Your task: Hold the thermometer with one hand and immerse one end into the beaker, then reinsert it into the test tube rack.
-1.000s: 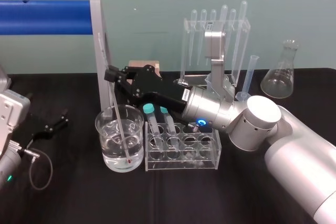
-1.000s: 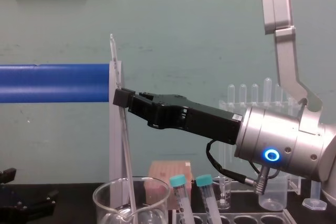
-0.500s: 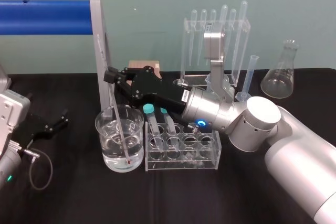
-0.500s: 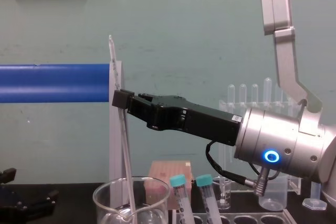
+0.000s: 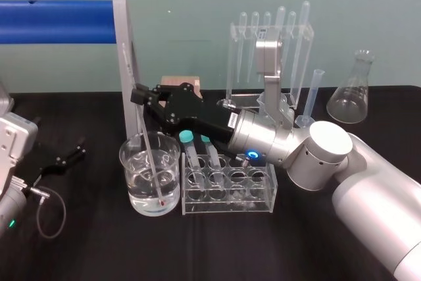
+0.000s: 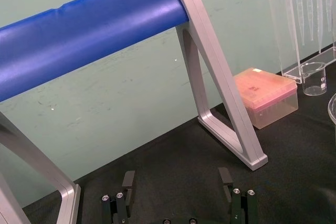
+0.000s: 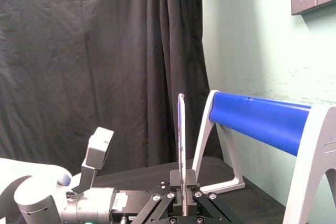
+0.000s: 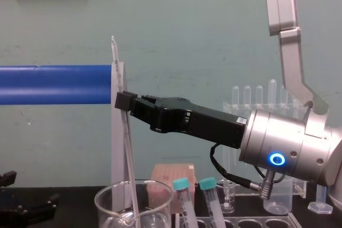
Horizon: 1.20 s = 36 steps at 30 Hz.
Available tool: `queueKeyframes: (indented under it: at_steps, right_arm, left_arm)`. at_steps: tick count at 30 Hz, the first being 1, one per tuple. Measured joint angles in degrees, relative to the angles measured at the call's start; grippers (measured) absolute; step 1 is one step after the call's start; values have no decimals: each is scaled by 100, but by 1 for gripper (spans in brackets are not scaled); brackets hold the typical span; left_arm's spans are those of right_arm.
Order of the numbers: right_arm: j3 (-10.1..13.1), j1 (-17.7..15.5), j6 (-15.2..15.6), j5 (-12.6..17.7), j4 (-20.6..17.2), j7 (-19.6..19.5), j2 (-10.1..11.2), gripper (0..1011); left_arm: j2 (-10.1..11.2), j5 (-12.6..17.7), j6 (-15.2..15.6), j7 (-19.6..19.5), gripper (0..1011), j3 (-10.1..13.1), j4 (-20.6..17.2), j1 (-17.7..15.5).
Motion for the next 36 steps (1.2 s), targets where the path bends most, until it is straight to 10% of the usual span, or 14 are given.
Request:
queueKeyframes:
  at_steps: [36]
  right_arm:
    - [1, 17, 0, -27, 9, -19, 0, 52]
  left_arm:
    - [0, 0, 0, 0, 1008, 0, 0, 0]
